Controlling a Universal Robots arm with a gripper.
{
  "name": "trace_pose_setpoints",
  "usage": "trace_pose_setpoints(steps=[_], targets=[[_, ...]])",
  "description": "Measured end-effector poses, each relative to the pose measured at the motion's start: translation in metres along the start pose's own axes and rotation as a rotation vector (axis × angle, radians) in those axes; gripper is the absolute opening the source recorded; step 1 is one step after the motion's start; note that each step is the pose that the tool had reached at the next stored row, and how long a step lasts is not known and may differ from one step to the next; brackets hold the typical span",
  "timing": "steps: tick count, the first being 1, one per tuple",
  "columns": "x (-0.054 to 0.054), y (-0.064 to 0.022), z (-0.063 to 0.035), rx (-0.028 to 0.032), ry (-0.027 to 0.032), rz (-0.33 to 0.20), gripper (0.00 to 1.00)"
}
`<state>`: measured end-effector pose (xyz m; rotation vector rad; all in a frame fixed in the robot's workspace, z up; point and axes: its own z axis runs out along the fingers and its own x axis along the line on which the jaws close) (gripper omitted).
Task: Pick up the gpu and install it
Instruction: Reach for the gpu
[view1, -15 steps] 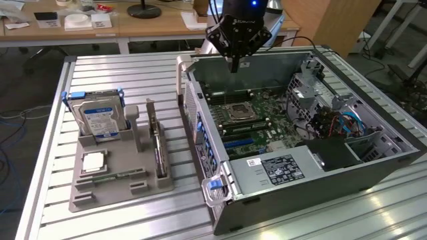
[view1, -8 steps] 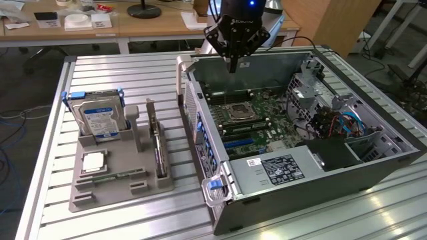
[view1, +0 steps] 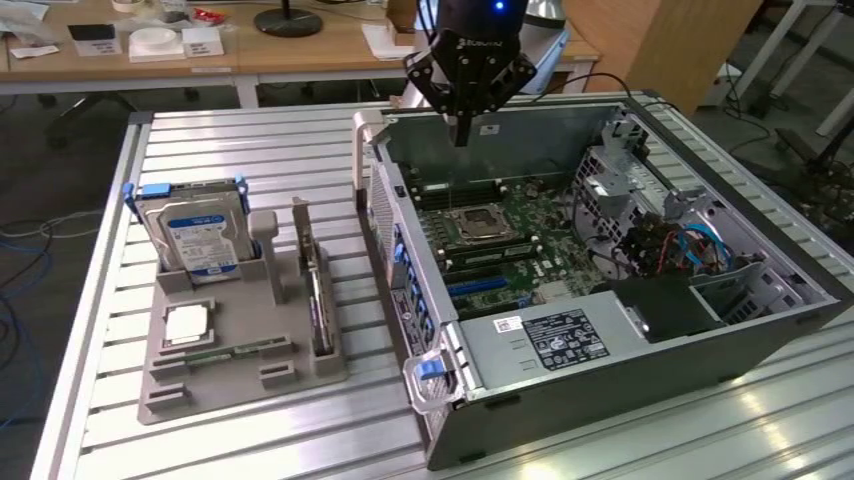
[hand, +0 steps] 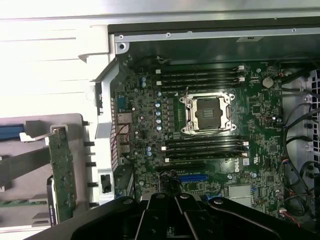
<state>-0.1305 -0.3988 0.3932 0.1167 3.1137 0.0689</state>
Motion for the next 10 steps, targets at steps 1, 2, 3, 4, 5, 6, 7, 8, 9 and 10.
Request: trace_pose_setpoints(steps=[1, 2, 3, 4, 5, 6, 7, 8, 9, 10], targets=[[0.0005, 0.0000, 0.0000, 0.0000, 0.0000, 0.000, 0.11], [0.0009, -0.0001, 0.0000, 0.0001, 0.0000, 0.000, 0.11], [0.0014, -0.0001, -0.0001, 0.0000, 0.0000, 0.000, 0.11], [0.0019, -0.0002, -0.0001, 0.0000, 0.0000, 0.000, 0.11], [0.0024, -0.0002, -0.0001, 0.0000, 0.0000, 0.000, 0.11], [0.0030, -0.0002, -0.0001, 0.0000, 0.0000, 0.000, 0.11], [0.0036, -0.0003, -0.0001, 0.0000, 0.0000, 0.000, 0.11], [0.0043, -0.0003, -0.0001, 0.0000, 0.0001, 0.000, 0.11], [0.0050, -0.0004, -0.0002, 0.0000, 0.0000, 0.000, 0.11], [0.0056, -0.0004, -0.0001, 0.0000, 0.0000, 0.000, 0.11]])
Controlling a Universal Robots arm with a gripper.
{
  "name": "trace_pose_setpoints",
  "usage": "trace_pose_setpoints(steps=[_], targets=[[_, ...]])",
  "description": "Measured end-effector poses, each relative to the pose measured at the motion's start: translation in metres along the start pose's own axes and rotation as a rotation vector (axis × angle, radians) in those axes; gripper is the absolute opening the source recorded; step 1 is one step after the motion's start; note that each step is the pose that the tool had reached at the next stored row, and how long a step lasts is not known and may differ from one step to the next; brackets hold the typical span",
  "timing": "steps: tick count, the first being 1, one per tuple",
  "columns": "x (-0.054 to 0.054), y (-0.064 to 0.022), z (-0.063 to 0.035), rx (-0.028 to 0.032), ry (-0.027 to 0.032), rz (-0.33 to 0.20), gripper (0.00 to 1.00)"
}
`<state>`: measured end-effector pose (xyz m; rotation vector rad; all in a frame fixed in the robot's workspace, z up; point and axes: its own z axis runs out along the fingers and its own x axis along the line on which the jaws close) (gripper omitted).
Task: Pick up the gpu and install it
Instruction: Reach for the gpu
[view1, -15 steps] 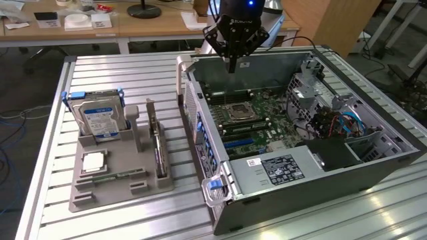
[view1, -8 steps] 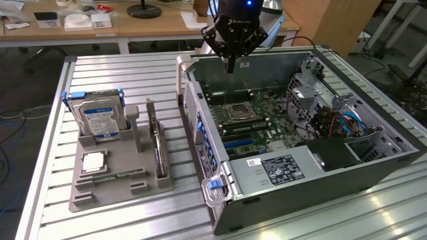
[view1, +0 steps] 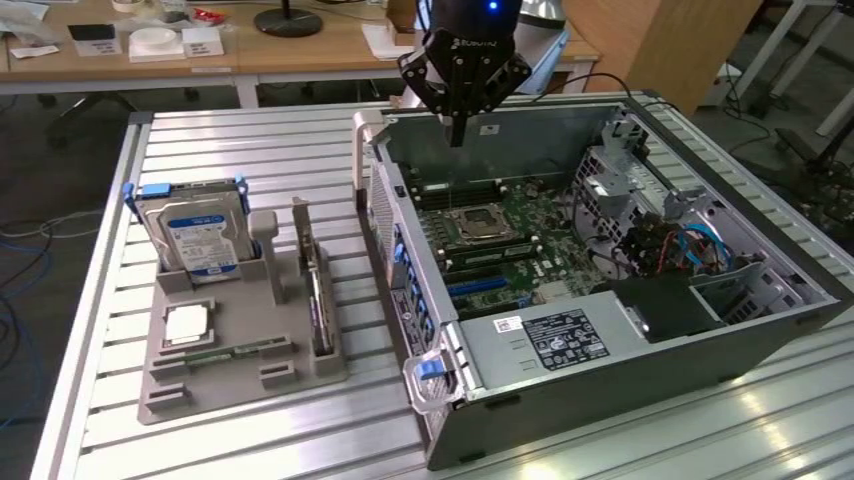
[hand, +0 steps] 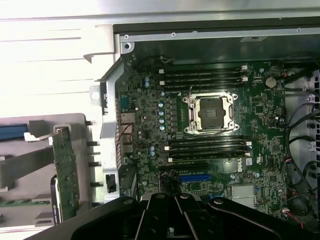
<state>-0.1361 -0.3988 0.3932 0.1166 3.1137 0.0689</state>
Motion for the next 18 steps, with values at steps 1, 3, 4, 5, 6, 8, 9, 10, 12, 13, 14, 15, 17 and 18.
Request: trace_pose_setpoints(steps=[1, 3, 4, 5, 6, 8, 9, 10, 12, 13, 14, 15, 17, 18], targets=[[0.001, 0.0000, 0.0000, 0.0000, 0.0000, 0.000, 0.11], [0.002, -0.0001, -0.0001, 0.0000, 0.0000, 0.000, 0.11], [0.002, -0.0002, -0.0001, 0.0000, 0.0000, 0.000, 0.11], [0.003, -0.0002, -0.0001, 0.0000, 0.0000, 0.000, 0.11], [0.004, -0.0003, -0.0001, 0.0001, 0.0000, 0.000, 0.11], [0.005, -0.0004, -0.0002, 0.0000, 0.0000, 0.000, 0.11], [0.006, -0.0005, -0.0002, 0.0000, 0.0001, 0.000, 0.11], [0.007, -0.0005, -0.0002, 0.0001, 0.0000, 0.000, 0.11], [0.009, -0.0007, -0.0003, 0.0001, 0.0000, 0.000, 0.11], [0.010, -0.0007, -0.0003, 0.0000, 0.0000, 0.000, 0.11], [0.011, -0.0008, -0.0003, 0.0000, 0.0000, 0.000, 0.11], [0.012, -0.0009, -0.0003, 0.0000, 0.0000, 0.000, 0.11], [0.014, -0.0010, -0.0004, 0.0001, -0.0001, 0.000, 0.11], [0.015, -0.0011, -0.0004, 0.0000, -0.0001, 0.000, 0.11]])
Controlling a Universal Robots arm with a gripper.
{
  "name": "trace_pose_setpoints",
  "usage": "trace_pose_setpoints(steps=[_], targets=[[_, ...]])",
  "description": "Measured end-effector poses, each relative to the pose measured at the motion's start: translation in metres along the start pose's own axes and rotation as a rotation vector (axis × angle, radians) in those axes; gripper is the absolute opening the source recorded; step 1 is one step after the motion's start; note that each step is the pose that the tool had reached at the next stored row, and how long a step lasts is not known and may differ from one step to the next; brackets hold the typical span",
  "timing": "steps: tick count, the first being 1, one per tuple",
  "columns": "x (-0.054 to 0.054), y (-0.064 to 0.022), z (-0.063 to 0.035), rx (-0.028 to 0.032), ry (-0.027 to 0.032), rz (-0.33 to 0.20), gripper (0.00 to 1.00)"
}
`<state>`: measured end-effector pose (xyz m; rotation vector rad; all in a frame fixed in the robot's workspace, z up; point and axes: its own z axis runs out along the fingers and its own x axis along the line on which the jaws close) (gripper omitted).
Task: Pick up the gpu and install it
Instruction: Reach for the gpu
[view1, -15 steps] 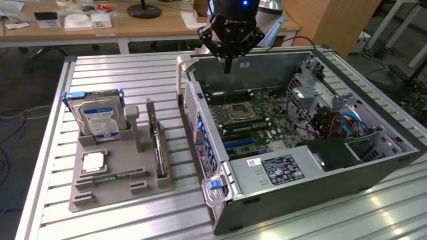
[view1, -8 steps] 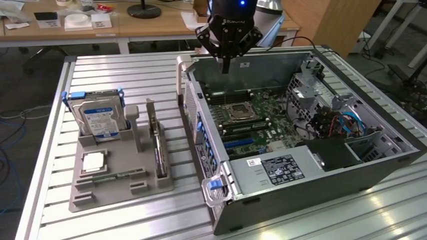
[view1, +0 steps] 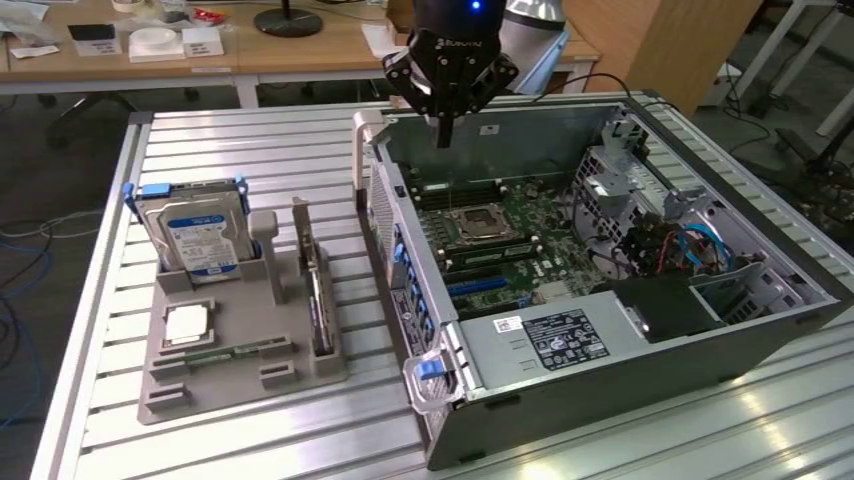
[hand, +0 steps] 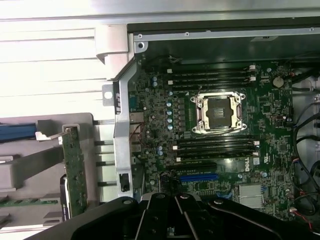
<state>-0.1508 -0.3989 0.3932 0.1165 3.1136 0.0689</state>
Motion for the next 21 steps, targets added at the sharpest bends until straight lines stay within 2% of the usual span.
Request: trace_pose_setpoints(steps=[21], targets=[[0.015, -0.0011, -0.0004, -0.0001, -0.0002, 0.000, 0.11]])
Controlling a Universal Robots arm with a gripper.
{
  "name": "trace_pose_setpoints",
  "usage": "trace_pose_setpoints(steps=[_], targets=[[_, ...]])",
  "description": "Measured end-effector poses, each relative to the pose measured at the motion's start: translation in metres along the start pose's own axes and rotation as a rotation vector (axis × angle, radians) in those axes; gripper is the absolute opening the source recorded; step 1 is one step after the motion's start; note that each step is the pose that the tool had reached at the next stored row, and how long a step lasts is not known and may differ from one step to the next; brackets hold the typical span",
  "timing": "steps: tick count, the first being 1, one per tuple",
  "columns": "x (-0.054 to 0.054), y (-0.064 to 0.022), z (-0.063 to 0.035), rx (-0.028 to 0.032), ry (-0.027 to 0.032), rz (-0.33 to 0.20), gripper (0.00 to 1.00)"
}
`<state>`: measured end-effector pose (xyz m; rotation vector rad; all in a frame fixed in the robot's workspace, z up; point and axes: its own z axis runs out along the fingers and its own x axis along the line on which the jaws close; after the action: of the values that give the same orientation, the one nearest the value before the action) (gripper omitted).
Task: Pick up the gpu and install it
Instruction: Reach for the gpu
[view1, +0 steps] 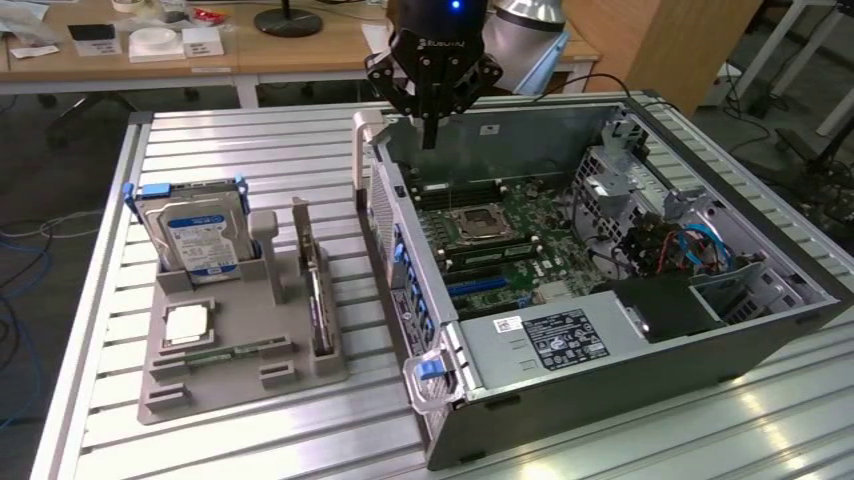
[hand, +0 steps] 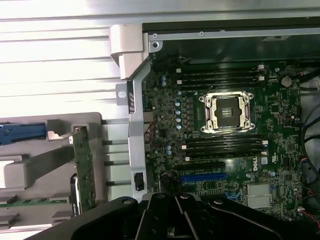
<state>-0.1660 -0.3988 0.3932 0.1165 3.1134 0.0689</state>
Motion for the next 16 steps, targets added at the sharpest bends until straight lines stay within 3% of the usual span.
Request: trace_pose_setpoints(steps=[16], targets=[[0.0053, -0.0004, -0.0002, 0.0001, 0.0000, 0.000, 0.11]])
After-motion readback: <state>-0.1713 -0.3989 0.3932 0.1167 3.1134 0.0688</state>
